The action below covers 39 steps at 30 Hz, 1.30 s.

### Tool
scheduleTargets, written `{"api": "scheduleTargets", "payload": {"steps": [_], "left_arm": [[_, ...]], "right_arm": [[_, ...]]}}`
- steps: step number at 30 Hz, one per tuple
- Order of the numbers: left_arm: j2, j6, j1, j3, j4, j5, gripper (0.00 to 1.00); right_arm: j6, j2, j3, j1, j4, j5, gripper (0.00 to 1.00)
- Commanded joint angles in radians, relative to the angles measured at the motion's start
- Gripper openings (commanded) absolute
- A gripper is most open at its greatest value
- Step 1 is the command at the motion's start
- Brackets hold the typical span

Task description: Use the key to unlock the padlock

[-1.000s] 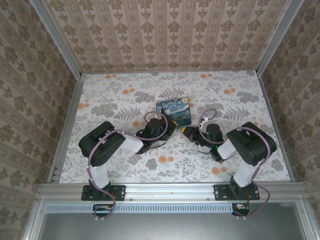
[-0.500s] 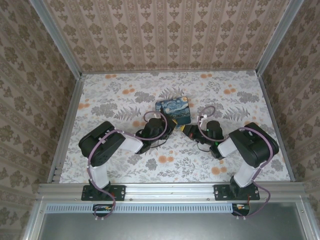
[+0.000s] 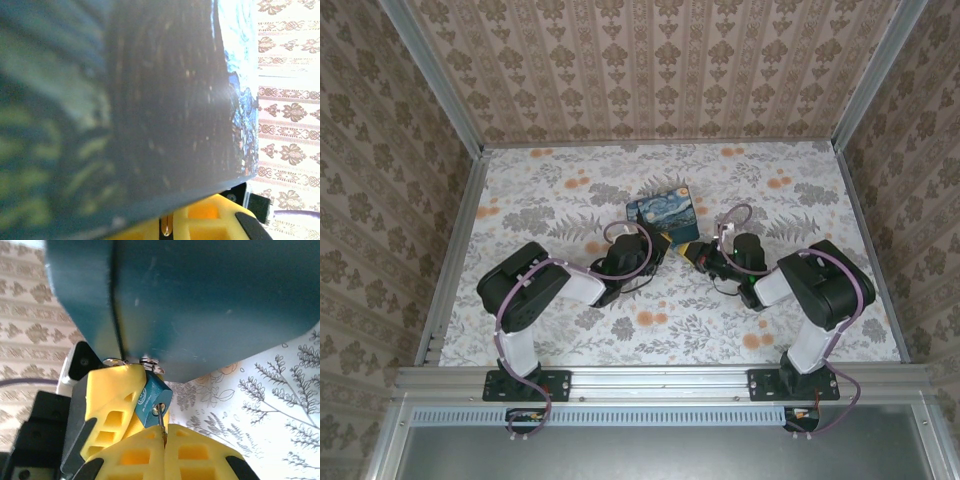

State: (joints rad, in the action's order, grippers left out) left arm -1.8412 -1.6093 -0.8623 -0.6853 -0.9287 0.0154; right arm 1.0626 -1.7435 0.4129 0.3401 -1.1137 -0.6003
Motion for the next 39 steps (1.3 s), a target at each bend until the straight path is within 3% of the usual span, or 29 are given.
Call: {"api": "scheduleTargets", "payload": {"steps": [1,4,10,14,26,30,35,39], "left_arm": [[-0.002,-0.028,-0.052,0.006,-0.051,0.172,0.00],[0.000,-0.026,-0.051,0.003,-0.047,0.177,0.00],[0.001,-0.021,-0.050,0.013,-0.052,0.175,0.00],[0.000,-0.013,-0.050,0.012,-0.059,0.178,0.00],[-0.016,-0.011,-0.053,-0.010,-0.082,0.189,0.00],[-0.023,-0.012,-0.054,-0.014,-0.094,0.193,0.00],[-0.022,-0.005,-0.054,-0.013,-0.098,0.196,0.00],[-0.016,-0.003,-0.054,-0.005,-0.098,0.198,0.00]], "right_arm": [[-0.257,0.017,0.064,0.006,-0.004,-0.068,0.00],[-0.303,-0.007,0.083,0.003,-0.002,-0.070,0.00],[-0.221,-0.066,0.089,-0.011,-0.106,-0.069,0.00],[-0.046,-0.130,0.104,-0.028,-0.226,-0.103,0.00],[0.382,-0.138,0.218,-0.026,-0.226,-0.154,0.00],[0.446,-0.170,0.245,-0.027,-0.227,-0.157,0.00],[0.363,-0.184,0.262,-0.041,-0.185,-0.180,0.00],[0.137,-0.149,0.262,-0.056,0.049,-0.162,0.00]]}}
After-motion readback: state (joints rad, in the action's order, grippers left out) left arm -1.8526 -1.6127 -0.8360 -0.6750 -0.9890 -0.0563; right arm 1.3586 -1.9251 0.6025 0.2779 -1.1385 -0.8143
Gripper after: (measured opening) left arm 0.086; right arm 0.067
